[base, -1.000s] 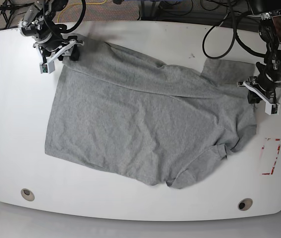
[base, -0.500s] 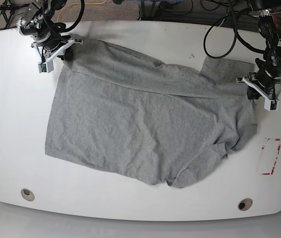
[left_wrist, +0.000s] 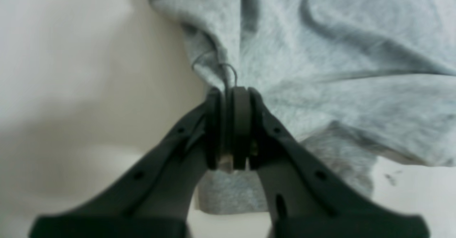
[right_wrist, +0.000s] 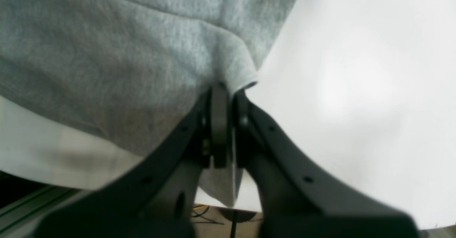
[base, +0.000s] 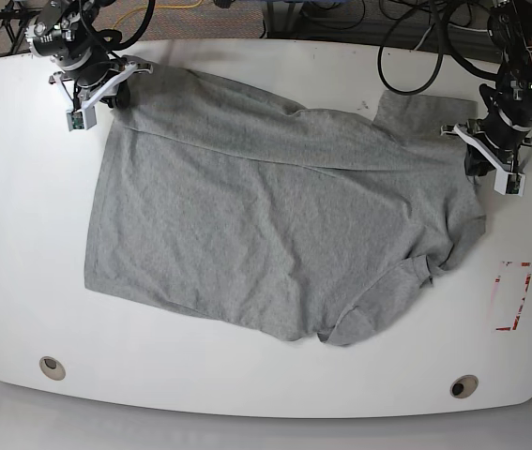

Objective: Fold the T-shirt properly
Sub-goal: 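Drag the held shirt edge back with both grippers to flatten it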

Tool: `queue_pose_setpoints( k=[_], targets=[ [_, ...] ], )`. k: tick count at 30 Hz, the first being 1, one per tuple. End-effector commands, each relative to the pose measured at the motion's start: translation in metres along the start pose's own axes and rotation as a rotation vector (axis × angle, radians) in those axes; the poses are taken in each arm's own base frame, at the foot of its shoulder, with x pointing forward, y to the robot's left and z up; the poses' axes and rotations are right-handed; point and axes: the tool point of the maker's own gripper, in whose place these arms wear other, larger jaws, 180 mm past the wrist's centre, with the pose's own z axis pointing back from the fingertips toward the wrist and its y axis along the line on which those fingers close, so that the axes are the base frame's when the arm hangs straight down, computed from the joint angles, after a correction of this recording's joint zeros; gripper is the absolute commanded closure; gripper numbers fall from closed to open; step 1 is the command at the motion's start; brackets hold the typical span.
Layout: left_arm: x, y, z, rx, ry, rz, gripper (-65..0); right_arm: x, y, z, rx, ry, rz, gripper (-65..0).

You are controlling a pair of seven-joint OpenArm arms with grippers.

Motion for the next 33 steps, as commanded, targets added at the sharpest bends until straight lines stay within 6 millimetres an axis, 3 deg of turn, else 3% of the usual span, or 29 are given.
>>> queue_pose_setpoints(
  k=[1,4,11,19,22,28,33],
  targets=[
    [0.024,-0.004,0.011,-0.003,-0.074,-0.036,-3.9,0.014,-0.001,0.006,-0.007,-0.044,0.025,-0.3],
    [0.031,-0.009,0.011,-0.024,-0.091,-0.027,-3.8,0.023,-0.005,0.006,-0.014,-0.06,0.045,-0.3],
    [0.07,-0.017,0.01,-0.076,-0.197,0.005,-4.0,0.065,-0.016,0.006,-0.037,-0.146,0.097,-0.3],
    [0.128,-0.023,0.009,-0.096,-0.328,-0.011,-4.2,0.118,-0.026,0.011,-0.064,-0.257,0.151,-0.3],
    [0.139,-0.024,0.008,-0.098,-0.323,-0.022,-4.2,0.133,-0.03,0.015,-0.077,-0.287,0.171,-0.3],
    [0.123,-0.022,0.004,-0.094,-0.205,-0.026,-4.3,0.138,-0.033,0.016,-0.084,-0.287,0.179,-0.3],
    [0.077,-0.017,0.002,-0.082,-0.09,-0.002,-4.3,0.127,-0.033,0.013,-0.085,-0.249,0.17,-0.3]
  ],
)
